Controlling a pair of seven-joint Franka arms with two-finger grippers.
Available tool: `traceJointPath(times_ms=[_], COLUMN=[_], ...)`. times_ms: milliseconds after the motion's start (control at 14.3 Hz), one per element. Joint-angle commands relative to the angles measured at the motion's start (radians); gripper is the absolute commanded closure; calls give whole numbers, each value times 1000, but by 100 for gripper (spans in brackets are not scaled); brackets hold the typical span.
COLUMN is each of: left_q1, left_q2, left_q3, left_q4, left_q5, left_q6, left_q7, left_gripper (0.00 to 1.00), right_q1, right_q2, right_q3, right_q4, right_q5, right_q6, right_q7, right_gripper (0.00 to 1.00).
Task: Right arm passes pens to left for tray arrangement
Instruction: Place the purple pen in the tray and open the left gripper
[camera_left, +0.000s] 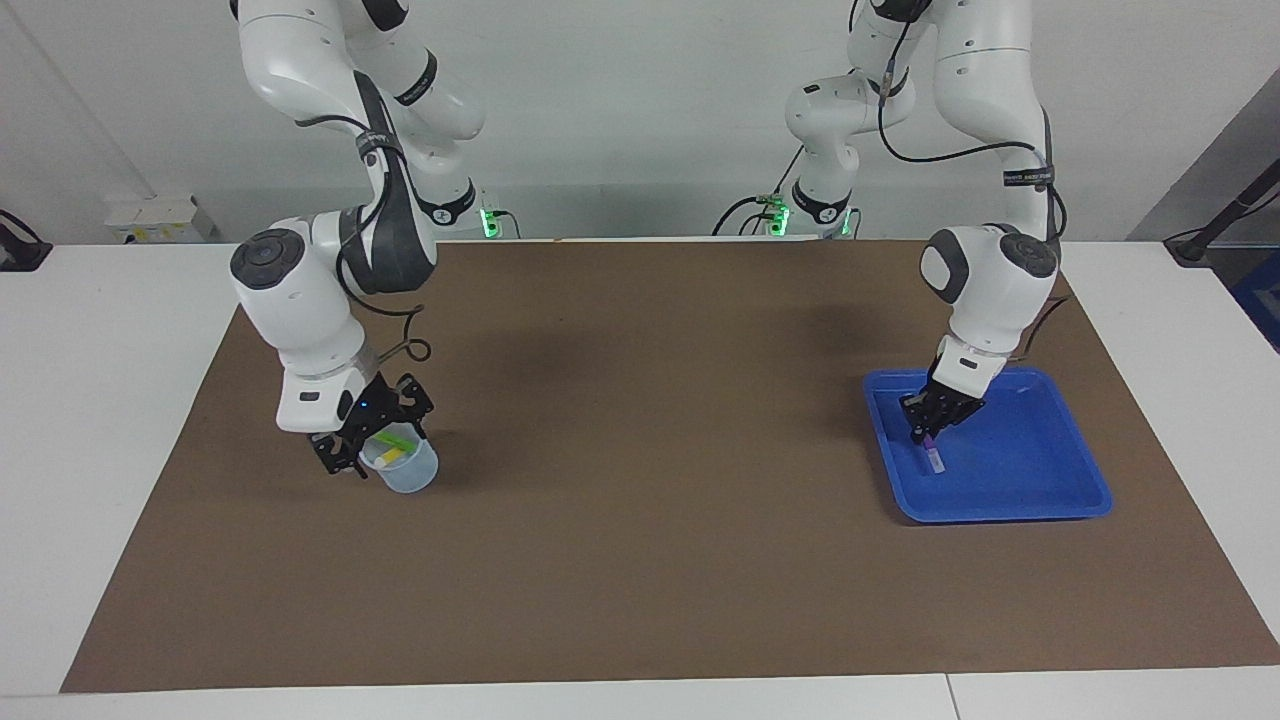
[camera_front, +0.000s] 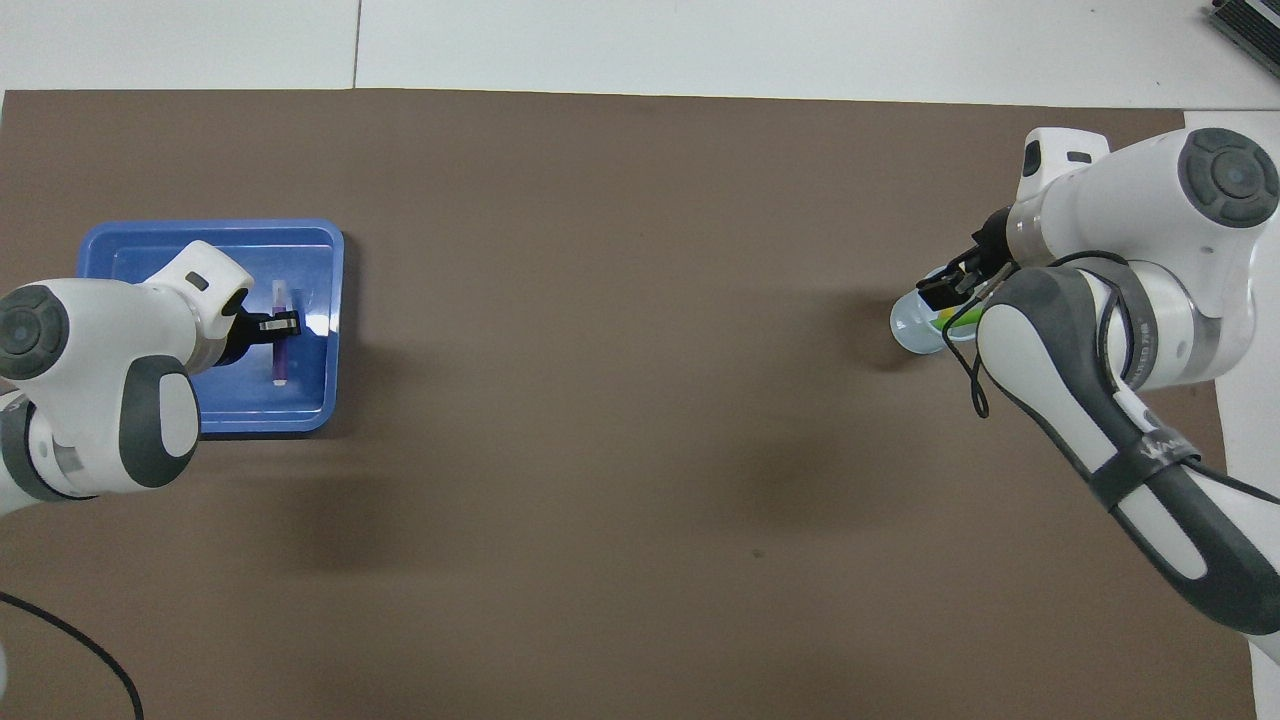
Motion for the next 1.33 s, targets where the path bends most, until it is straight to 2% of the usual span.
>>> traceJointPath(times_ms=[0, 210, 560, 630, 840, 980, 1050, 1120, 1261], left_q1=[-17, -6, -9, -11, -8, -8, -8, -6, -6], left_q2=[24, 26, 29, 29, 29, 29, 29, 28, 28], left_q3=[12, 12, 11, 11, 11, 11, 11, 11, 11], left_q4=[6, 9, 6, 6, 6, 6, 8, 8, 8], left_q5=[23, 23, 22, 22, 22, 22, 22, 22, 22], left_q6=[20, 24, 24, 21, 20, 20, 17, 14, 11], left_q7=[2, 51, 47, 42, 42, 42, 44, 47, 45], left_gripper=[100, 100, 99, 93, 85, 65, 31, 0, 0], right_q1=[-22, -39, -41, -39, -41, -42, -42, -42, -42], right_q2=[-3, -1, -3, -3, -1, -1, -1, -1, -1], right_q3=[17, 19, 20, 20, 20, 19, 20, 20, 20], right_q4=[-25, -54, -60, -58, -57, -54, -54, -54, -51], right_q5=[-23, -23, -23, -23, -23, -23, -23, -23, -23], right_q6=[24, 51, 58, 58, 58, 58, 58, 58, 59], right_q7=[-18, -24, -24, -24, -24, -24, -24, -24, -24], right_gripper=[14, 18, 56, 57, 57, 54, 51, 51, 51])
